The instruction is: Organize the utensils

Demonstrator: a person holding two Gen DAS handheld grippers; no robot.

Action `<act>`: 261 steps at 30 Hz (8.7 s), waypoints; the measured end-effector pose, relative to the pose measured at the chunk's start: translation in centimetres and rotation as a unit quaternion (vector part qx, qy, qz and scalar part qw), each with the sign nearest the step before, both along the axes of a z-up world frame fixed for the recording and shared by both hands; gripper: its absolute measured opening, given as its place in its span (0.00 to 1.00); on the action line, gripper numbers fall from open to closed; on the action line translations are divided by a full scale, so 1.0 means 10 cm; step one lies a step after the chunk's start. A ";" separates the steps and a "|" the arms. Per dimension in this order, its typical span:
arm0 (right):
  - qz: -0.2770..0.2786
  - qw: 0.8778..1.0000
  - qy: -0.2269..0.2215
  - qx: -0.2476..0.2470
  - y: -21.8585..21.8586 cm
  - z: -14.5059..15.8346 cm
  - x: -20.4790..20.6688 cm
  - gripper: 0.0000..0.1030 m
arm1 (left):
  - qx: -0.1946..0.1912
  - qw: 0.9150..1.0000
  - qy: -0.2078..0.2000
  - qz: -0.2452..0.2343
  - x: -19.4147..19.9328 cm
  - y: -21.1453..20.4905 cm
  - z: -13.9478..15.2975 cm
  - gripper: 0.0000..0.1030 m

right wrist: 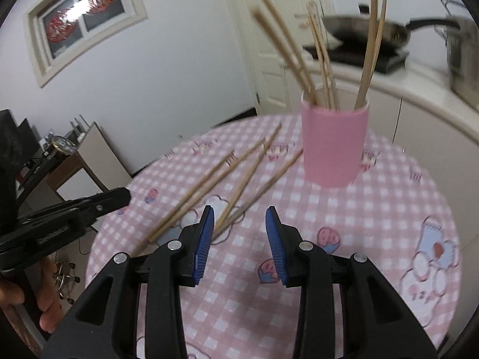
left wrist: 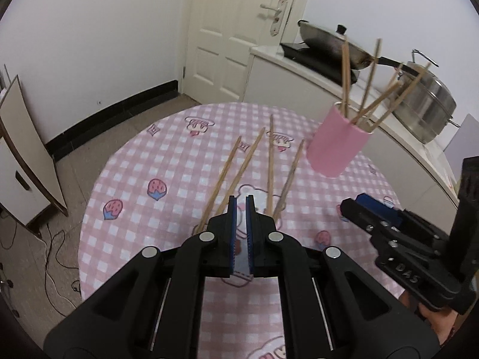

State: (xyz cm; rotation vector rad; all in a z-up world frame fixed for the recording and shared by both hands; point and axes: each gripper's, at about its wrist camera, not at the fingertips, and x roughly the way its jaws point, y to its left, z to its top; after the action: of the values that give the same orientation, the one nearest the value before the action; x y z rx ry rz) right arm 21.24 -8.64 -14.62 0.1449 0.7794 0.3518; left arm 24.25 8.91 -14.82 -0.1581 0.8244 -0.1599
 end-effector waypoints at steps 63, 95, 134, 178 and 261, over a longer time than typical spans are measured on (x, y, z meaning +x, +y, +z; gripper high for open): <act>-0.044 0.992 0.114 -0.039 0.11 -0.53 0.85 0.30 | 0.071 0.992 0.071 -0.081 0.58 -0.47 -0.74 0.06; 0.066 0.985 0.139 -0.081 -0.29 -0.47 -0.52 0.07 | 0.047 0.985 0.113 -0.122 -0.78 -0.48 -0.72 0.07; 0.054 0.988 0.129 -0.068 -0.34 -0.51 0.34 0.25 | 0.114 0.982 0.089 -0.124 0.62 -1.23 -0.72 0.06; 0.003 0.990 -0.141 -0.012 -0.95 1.33 -0.49 0.04 | -0.020 0.983 -0.144 -0.111 -0.53 -1.23 1.18 0.06; -0.071 0.980 -0.188 -0.003 -1.32 0.96 0.62 0.06 | 0.012 0.984 -0.166 -0.059 0.56 -1.82 0.97 0.07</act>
State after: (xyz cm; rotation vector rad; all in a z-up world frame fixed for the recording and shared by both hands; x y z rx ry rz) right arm 27.48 -21.80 -5.05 0.1226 0.3931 0.2306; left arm 29.90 -9.32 -5.10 -0.0576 0.5022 -0.2800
